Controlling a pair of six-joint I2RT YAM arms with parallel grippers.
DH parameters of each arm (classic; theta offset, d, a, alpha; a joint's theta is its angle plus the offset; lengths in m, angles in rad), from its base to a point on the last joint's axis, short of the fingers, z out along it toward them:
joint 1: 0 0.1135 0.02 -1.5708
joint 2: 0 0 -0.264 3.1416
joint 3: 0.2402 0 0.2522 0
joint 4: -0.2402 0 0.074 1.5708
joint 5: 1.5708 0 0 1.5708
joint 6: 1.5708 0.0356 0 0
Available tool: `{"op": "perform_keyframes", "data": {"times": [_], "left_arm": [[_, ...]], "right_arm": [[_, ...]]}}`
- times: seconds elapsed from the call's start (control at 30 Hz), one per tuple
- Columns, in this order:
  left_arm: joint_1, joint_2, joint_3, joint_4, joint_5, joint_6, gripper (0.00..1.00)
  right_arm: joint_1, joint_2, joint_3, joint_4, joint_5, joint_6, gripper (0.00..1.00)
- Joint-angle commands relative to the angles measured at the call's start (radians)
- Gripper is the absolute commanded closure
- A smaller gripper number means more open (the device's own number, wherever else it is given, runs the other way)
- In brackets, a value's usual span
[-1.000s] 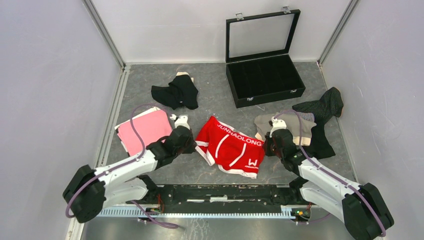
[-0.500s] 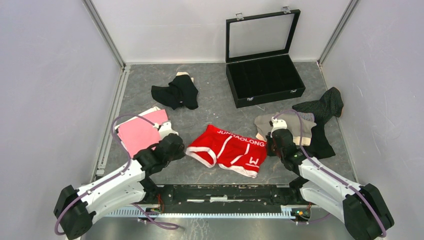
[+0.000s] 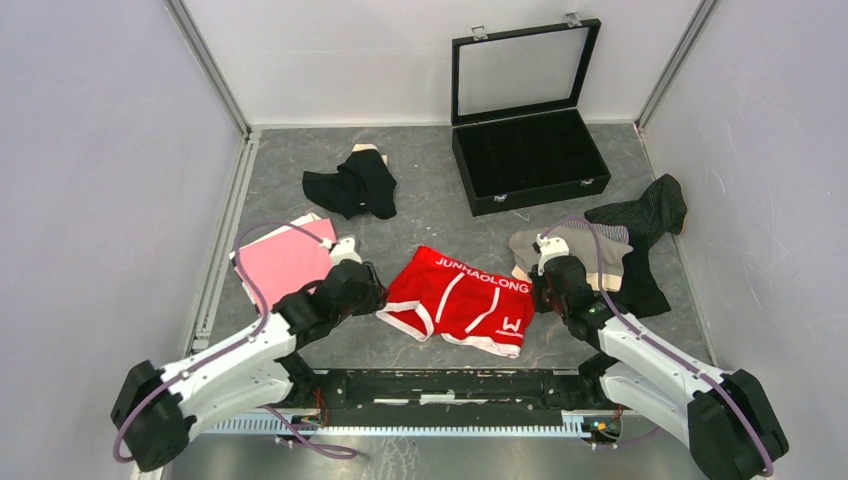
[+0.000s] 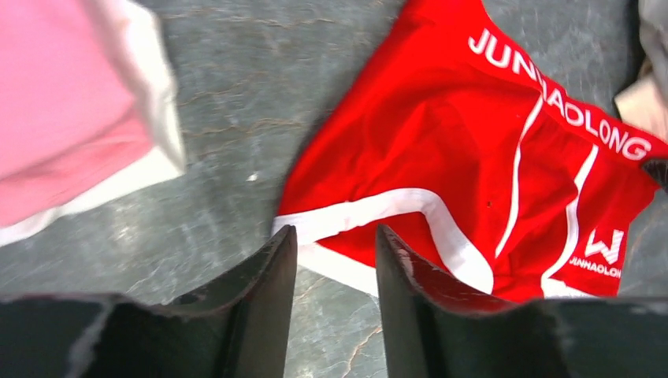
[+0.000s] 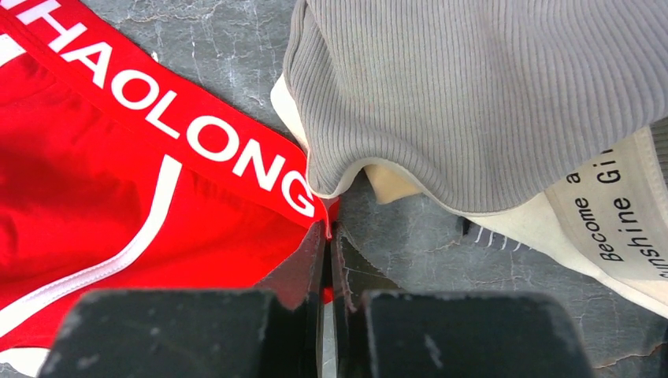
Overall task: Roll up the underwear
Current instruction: Flatten out the underwear at the center of the board.
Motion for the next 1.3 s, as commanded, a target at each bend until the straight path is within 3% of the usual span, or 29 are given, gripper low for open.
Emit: {"op": "perform_keyframes", "data": {"times": [0.0, 0.33, 0.97, 1.27], "left_arm": [[-0.015, 0.117, 0.042, 0.194, 0.136, 0.096, 0.55], [-0.049, 0.316, 0.097, 0.236, 0.085, 0.146, 0.53], [-0.072, 0.483, 0.153, 0.212, -0.034, 0.212, 0.52], [-0.074, 0.537, 0.157, 0.211, -0.088, 0.222, 0.74]], "right_arm": [[-0.003, -0.004, 0.032, 0.021, -0.027, -0.02, 0.93], [-0.002, 0.011, 0.025, 0.034, -0.04, -0.019, 0.93], [-0.003, 0.015, 0.013, 0.04, -0.041, -0.02, 0.94], [-0.002, 0.02, 0.01, 0.042, -0.039, -0.023, 0.95]]}}
